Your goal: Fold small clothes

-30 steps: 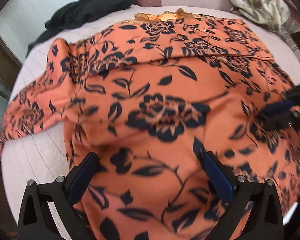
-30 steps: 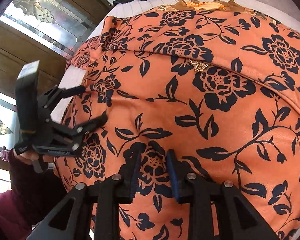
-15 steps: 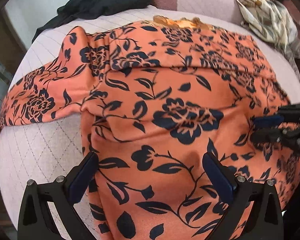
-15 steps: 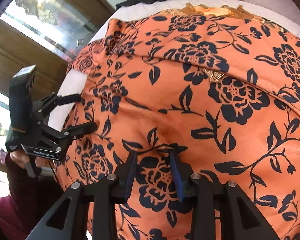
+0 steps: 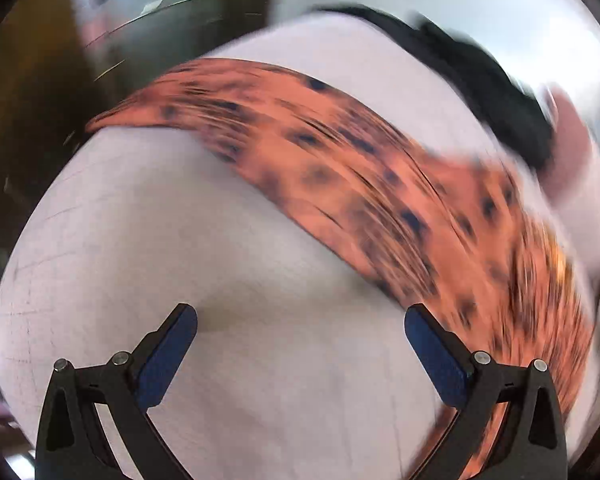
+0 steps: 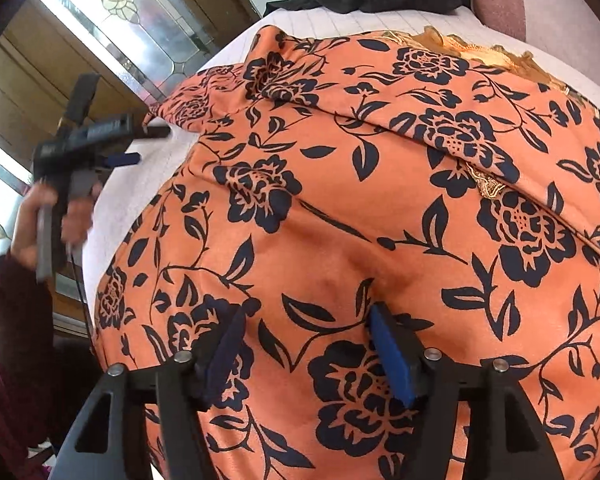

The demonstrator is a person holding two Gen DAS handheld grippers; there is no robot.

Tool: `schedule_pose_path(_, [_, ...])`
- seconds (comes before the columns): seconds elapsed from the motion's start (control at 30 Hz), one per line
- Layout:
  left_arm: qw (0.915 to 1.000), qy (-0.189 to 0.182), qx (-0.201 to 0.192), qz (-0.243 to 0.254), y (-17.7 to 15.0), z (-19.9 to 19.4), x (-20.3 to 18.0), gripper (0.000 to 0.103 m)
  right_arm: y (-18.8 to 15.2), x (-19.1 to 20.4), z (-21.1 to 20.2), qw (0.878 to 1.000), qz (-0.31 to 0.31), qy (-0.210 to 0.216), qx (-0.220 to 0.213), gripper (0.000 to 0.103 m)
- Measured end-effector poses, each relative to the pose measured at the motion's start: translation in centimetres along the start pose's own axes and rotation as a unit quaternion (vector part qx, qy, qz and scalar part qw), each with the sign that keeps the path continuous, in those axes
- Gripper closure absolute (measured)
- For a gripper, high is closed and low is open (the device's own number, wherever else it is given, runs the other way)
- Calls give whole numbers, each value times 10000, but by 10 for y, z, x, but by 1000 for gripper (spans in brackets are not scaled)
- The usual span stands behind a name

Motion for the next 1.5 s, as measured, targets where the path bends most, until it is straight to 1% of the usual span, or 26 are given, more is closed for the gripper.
schedule_pose_path(0.07, [9991,-89,-162,-375,16,0,17,0,-2,1,-3,10000,-46,-43,31,35])
schedule_pose_path(0.13, [9978,-63,-270,-605,30,-2,33,0,-1,2,-6,10000,-26,2,47,36])
schedule_pose_path(0.27, [9938,-287,-386,-1004,51,6,47,0,2,1,-19,9996,7,123,-264,36])
schedule_pose_path(0.33, [9931,-323,-541,-992,66,16,46,0,3,-1,-23,9992,43,99,-391,36])
schedule_pose_path(0.47, [9886,-386,-808,-1210,73,30,45,1,6,-8,-25,9982,238,170,-517,37])
schedule_pose_path(0.53, [9873,-299,-923,-1261,82,32,46,13,9,-12,-27,9976,322,146,-603,37])
schedule_pose_path(0.57, [9877,-220,-943,-1230,87,40,46,34,10,-14,-28,9970,395,165,-646,37])
schedule_pose_path(0.6, [9883,-171,-955,-1174,92,46,44,57,11,-17,-29,9963,473,197,-691,38])
schedule_pose_path(0.67, [9887,-234,-937,-1148,94,52,39,80,11,-22,-32,9951,608,200,-754,39])
schedule_pose_path(0.7, [9881,-251,-974,-1168,93,54,36,87,11,-26,-34,9944,673,173,-791,39])
schedule_pose_path(0.77, [9886,-153,-1004,-1111,91,55,26,95,10,-33,-40,9926,801,102,-906,40])
schedule_pose_path(0.83, [9899,-225,-1071,-906,87,43,6,96,11,-39,-44,9906,937,71,-998,40])
schedule_pose_path(0.93, [9897,-156,-1425,-50,82,17,-44,97,15,-52,-53,9857,1186,26,-1195,40])
schedule_pose_path(1.0, [9848,-339,-1601,579,70,-4,-88,98,17,-65,-60,9800,1443,11,-1370,40])
schedule_pose_path(1.07, [9778,-519,-1655,1180,50,-19,-132,98,17,-78,-68,9736,1692,-3,-1530,40])
schedule_pose_path(1.13, [9638,-683,-1678,1959,17,-30,-184,98,16,-91,-78,9665,1930,-99,-1690,40])
schedule_pose_path(1.17, [9540,-807,-1622,2389,-5,-31,-212,98,15,-98,-83,9624,2048,-116,-1782,40])
schedule_pose_path(1.23, [9326,-1131,-1268,3184,-57,-27,-265,97,12,-110,-95,9537,2253,-204,-1980,40])
schedule_pose_path(1.27, [9238,-1186,-1105,3469,-78,-22,-282,94,10,-117,-101,9484,2363,-307,-2091,40])
schedule_pose_path(1.3, [9105,-1183,-940,3849,-107,-16,-304,93,10,-122,-106,9451,2426,-366,-2160,40])
schedule_pose_path(1.33, [8960,-1054,-839,4231,-138,-9,-324,93,8,-130,-112,9394,2527,-456,-2270,40])
schedule_pose_path(1.37, [8856,-873,-766,4497,-159,-3,-335,85,6,-137,-117,9345,2617,-536,-2352,40])
schedule_pose_path(1.4, [8749,-624,-676,4756,-179,6,-344,66,5,-144,-123,9295,2703,-627,-2431,40])
schedule_pose_path(1.43, [8641,-406,-568,4984,-199,14,-350,58,4,-149,-128,9255,2760,-707,-2495,40])
schedule_pose_path(1.47, [8612,-341,-547,5041,-209,16,-350,51,2,-155,-134,9205,2818,-797,-2588,40])
schedule_pose_path(1.5, [8612,-298,-546,5045,-216,14,-348,50,0,-160,-138,9174,2854,-846,-2642,40])
Point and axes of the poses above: each gripper's, at about its wrist camera, not at the fingertips, and z roughly the way its jaws point, x to its left, y to its top, the point moved 1 cm from there along z, roughly the way its jaws point, and after that the axes turned 1 degree about y, right-handed, at the moved point
